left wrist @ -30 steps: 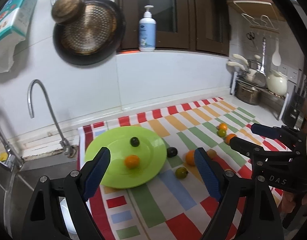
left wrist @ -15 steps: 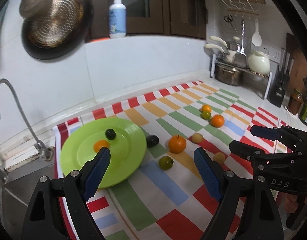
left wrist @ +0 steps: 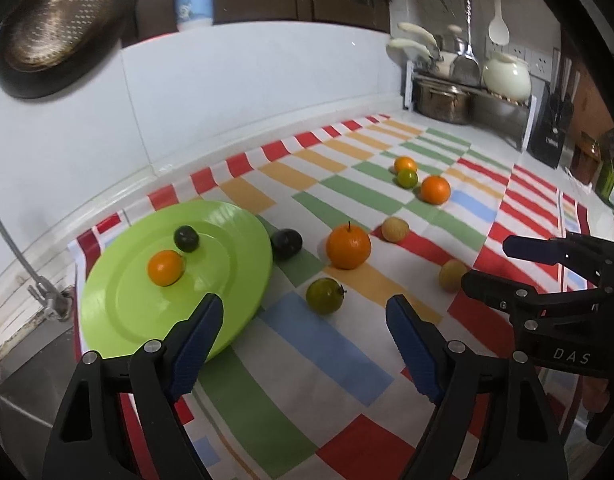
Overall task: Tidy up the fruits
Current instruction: 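Grasp a green-yellow fruit with the left tool while the right tool grasps a tan round fruit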
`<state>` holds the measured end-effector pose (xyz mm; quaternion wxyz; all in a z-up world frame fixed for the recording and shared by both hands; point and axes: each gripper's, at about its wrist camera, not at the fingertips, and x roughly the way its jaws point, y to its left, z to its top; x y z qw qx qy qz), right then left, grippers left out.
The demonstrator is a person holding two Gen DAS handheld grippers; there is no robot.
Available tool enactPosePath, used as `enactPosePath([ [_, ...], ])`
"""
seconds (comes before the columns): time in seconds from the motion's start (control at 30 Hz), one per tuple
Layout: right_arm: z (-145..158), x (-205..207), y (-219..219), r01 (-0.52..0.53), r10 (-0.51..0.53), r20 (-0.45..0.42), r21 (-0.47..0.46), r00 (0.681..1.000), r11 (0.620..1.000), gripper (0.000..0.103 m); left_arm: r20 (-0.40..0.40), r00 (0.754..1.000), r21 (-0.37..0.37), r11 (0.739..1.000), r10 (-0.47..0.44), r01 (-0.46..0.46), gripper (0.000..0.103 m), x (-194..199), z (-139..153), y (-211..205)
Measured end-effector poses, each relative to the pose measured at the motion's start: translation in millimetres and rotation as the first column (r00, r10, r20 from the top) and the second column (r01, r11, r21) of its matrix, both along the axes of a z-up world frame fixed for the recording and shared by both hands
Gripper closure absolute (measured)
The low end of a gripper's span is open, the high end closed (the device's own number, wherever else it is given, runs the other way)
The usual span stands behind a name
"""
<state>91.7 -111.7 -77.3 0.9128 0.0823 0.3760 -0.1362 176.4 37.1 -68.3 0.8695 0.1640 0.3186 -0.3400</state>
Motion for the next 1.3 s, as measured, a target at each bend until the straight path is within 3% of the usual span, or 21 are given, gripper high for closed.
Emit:
enactPosePath([
  [0.73,-29.6,16.4,-11.8,-0.022,0.024,-0.042,0.046,0.999,0.999,0.060,-0.153,0.988,0.059,0.998,-0.029,0.039,0.058,29.6,-38.0,-36.0],
  [0.93,-32.6,19.0,-12.7,-0.032,0.035,-0.054,0.051,0.998,0.998,0.064,-0.156,0.988,0.062,0.998,-0.012,0.022,0.067,33.4,-39.7,-40.3],
  [1.3,-32.9,23.2,-16.0,-0.057,0.060,-0.050,0.054,0.997,0.997,0.072,-0.160,0.987,0.062,0.998,0.016,-0.006,0.074,37.5,-40.3,-43.4],
])
